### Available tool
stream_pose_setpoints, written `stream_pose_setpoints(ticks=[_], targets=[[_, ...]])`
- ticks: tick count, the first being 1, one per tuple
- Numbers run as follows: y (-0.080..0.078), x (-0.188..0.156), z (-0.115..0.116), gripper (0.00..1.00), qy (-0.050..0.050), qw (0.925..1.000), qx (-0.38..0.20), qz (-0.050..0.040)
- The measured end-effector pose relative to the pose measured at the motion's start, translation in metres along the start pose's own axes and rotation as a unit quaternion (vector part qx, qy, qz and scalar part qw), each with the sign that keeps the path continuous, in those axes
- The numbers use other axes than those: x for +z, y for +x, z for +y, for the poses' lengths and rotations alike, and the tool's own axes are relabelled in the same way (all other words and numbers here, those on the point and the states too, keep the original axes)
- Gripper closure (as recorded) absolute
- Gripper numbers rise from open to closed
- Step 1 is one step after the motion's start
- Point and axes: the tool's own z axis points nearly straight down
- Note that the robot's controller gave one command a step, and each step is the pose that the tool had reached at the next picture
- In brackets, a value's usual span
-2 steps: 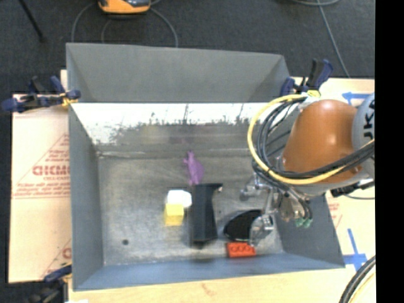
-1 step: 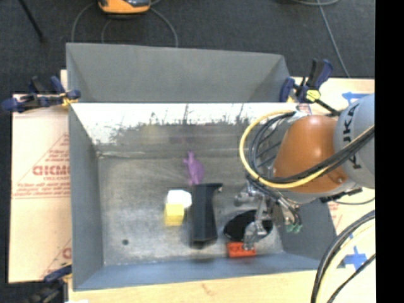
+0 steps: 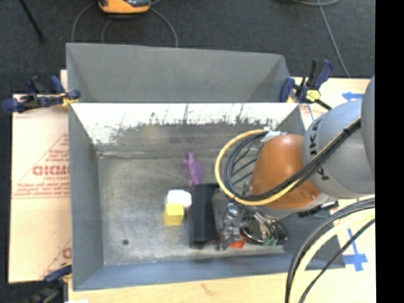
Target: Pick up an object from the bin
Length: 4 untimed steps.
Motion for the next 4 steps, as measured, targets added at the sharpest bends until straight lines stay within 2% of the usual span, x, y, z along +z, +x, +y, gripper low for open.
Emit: stream_pose_setpoints(ticks=[1,2,3,4], targets=[[0.000,0.000,0.000,1.00,0.000,1.0000,0.000,-0.0001],[-0.004,-0.053,0.001,1.00,0.000,0.9999,0.013,0.0009],[-0.013,-0.110,0.015,1.00,0.000,0.9997,0.026,-0.0036],[-0.015,-0.111,0.016,1.00,-0.001,0.9997,0.025,-0.0058]])
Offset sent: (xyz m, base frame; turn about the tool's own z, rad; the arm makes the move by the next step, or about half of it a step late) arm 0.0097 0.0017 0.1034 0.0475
